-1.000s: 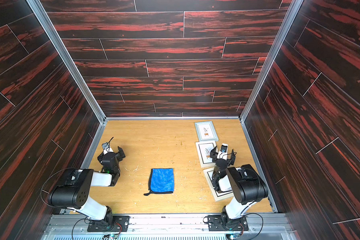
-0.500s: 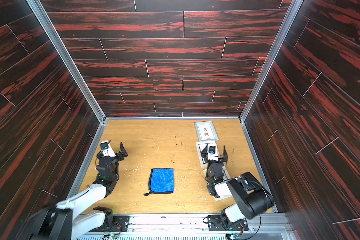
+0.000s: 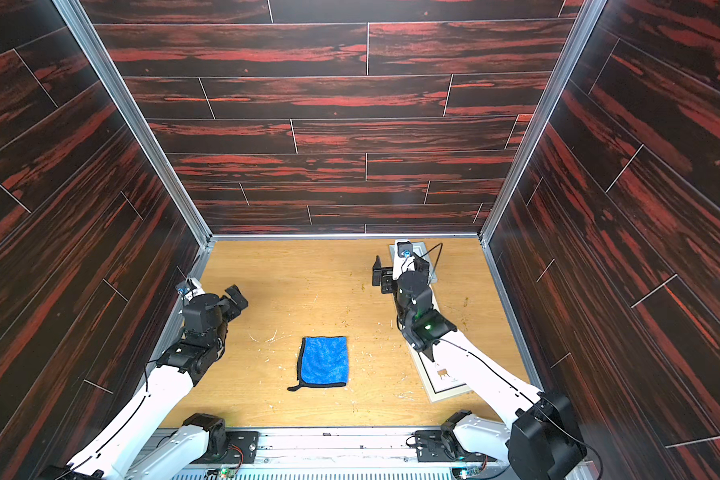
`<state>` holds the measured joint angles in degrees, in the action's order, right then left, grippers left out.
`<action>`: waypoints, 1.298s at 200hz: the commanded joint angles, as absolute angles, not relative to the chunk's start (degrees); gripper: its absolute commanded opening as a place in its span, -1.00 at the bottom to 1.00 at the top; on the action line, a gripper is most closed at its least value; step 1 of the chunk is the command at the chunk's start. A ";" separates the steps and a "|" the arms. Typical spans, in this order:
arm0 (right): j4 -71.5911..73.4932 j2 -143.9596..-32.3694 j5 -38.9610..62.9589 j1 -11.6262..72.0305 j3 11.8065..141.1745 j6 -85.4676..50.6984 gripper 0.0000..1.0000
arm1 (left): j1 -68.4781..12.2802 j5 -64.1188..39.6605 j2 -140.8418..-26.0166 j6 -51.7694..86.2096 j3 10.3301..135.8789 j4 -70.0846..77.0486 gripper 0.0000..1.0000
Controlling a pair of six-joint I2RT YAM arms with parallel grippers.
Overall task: Wipe the picture frame with a cloth
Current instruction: Pick up the cleaning item at the center of the board.
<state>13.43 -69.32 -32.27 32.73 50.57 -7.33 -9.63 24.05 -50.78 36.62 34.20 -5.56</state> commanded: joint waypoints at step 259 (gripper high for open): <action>-13.32 -103.57 -17.04 64.80 59.96 -25.49 0.80 | -16.96 14.00 -59.59 36.21 35.25 -18.46 1.00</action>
